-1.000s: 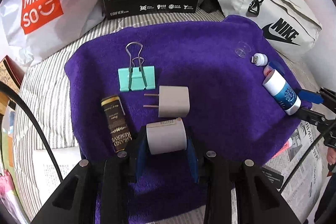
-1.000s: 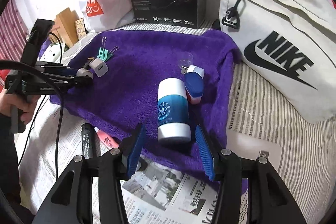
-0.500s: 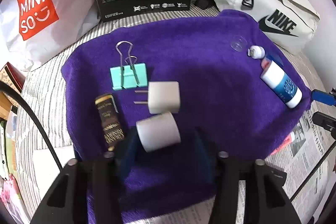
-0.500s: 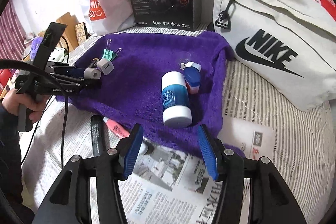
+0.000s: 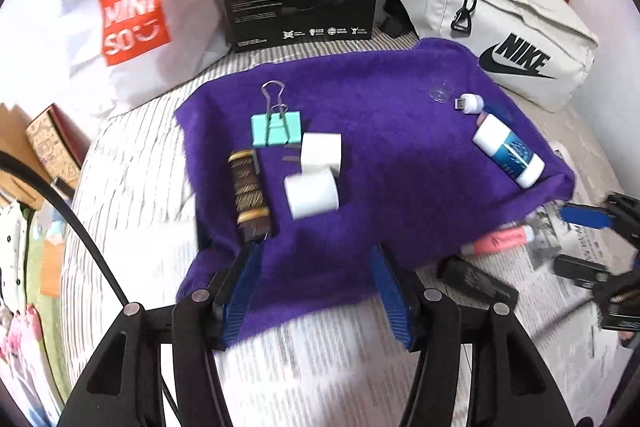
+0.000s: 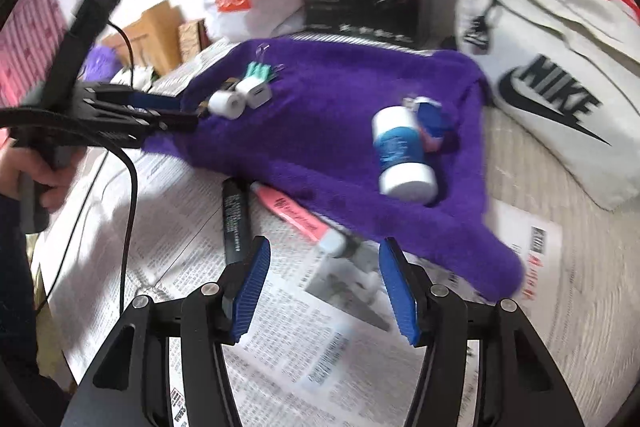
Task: Organize rigid objects
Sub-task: 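Grasp the pink highlighter on the newspaper with the right gripper, then lift the pink highlighter with the right gripper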
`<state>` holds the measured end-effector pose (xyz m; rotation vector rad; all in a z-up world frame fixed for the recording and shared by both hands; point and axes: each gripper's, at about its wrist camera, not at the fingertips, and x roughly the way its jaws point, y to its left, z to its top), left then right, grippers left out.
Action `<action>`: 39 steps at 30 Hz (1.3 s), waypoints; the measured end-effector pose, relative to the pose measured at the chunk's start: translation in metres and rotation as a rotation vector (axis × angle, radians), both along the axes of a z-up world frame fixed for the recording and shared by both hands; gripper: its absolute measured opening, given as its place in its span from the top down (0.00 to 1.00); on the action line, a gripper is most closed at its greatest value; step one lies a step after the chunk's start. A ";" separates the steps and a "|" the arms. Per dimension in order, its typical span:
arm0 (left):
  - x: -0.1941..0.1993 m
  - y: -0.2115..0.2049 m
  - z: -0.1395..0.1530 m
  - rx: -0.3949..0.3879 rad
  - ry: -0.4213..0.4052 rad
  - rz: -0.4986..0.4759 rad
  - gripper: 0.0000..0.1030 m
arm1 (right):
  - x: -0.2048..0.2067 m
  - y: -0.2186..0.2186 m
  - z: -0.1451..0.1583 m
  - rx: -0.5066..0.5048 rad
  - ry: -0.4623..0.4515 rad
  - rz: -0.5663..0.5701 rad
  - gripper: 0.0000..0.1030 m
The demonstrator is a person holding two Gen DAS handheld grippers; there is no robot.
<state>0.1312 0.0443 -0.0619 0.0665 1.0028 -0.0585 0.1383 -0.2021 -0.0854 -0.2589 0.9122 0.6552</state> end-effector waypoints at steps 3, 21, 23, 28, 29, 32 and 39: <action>-0.019 0.007 0.001 0.003 -0.012 0.032 0.46 | 0.003 0.011 -0.008 -0.016 -0.010 0.050 0.45; -0.068 0.042 -0.031 -0.108 0.030 0.124 0.46 | 0.016 0.036 -0.031 -0.121 -0.032 0.214 0.74; -0.067 0.040 -0.032 -0.109 0.035 0.115 0.46 | 0.012 0.036 -0.030 -0.130 -0.018 0.234 0.77; -0.067 0.038 -0.033 -0.115 0.037 0.103 0.46 | 0.004 0.042 -0.029 -0.141 -0.008 0.275 0.77; -0.067 0.038 -0.032 -0.115 0.039 0.099 0.46 | 0.005 0.045 -0.030 -0.149 -0.015 0.279 0.77; -0.069 0.037 -0.031 -0.112 0.037 0.097 0.46 | 0.007 0.055 -0.030 -0.157 -0.023 0.294 0.77; -0.074 0.044 -0.028 -0.126 0.028 0.118 0.46 | -0.001 0.068 -0.031 -0.187 -0.070 0.331 0.84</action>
